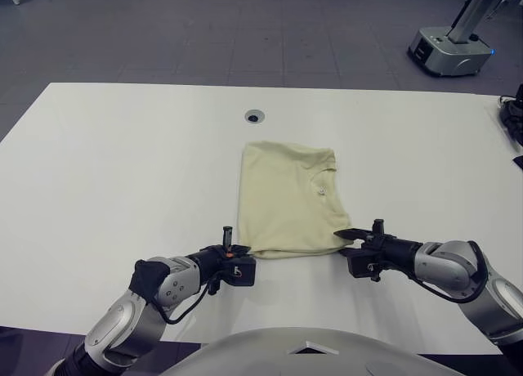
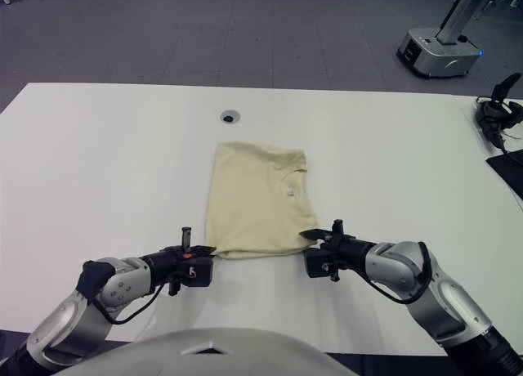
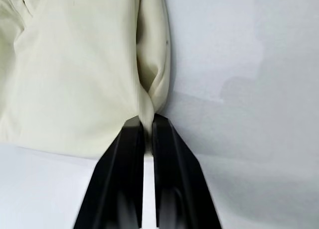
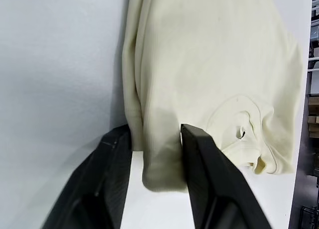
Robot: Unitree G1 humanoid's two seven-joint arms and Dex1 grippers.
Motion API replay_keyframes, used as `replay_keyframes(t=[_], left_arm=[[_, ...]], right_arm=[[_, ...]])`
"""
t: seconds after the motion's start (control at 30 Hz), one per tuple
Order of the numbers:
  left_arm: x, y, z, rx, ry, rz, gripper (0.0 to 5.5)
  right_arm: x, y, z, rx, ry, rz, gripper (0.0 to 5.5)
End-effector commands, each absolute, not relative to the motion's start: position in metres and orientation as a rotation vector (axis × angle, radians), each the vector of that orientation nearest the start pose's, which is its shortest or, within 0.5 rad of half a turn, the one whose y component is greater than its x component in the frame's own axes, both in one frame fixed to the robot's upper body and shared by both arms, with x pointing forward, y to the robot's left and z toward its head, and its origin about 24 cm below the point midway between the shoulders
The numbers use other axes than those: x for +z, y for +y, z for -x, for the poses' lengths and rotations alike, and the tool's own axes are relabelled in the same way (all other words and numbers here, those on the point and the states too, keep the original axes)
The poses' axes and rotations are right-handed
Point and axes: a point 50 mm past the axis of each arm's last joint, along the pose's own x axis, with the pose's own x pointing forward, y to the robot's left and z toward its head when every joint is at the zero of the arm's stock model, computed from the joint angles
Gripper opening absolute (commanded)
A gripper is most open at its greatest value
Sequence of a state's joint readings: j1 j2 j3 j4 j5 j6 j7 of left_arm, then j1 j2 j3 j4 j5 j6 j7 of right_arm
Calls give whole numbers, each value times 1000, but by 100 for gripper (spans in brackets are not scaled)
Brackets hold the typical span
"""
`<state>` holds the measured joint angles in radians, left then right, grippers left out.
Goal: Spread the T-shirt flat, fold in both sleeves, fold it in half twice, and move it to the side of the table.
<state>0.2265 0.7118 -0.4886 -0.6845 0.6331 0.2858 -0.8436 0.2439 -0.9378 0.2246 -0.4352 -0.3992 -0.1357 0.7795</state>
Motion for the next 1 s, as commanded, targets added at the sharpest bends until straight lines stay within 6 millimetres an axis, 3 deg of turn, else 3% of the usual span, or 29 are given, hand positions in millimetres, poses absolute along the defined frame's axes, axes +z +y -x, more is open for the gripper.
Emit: replay_keyframes(t=[0.03, 0.2, 0.37, 0.53, 0.77, 0.9, 1.0], left_arm=[[58, 131, -147, -1185, 328, -1158, 6], [61, 132, -146, -1200, 337, -1129, 6], [77, 144, -140, -1277, 389, -1042, 6], [95, 144, -131, -1418, 427, -870, 6], [102, 143, -119, -1509, 486, -692, 6], [109, 147, -115, -1554, 525, -625, 6], [119, 153, -123, -1542, 523, -588, 6]], right_arm=[[60, -190, -165, 1237, 270, 1239, 83], [63, -188, -167, 1241, 278, 1194, 10], [87, -185, -181, 1258, 296, 1098, 10], [99, -184, -174, 1403, 444, 966, 10], [110, -189, -160, 1513, 648, 799, 9], [119, -193, -165, 1508, 700, 739, 9], [132, -198, -177, 1486, 715, 700, 9]])
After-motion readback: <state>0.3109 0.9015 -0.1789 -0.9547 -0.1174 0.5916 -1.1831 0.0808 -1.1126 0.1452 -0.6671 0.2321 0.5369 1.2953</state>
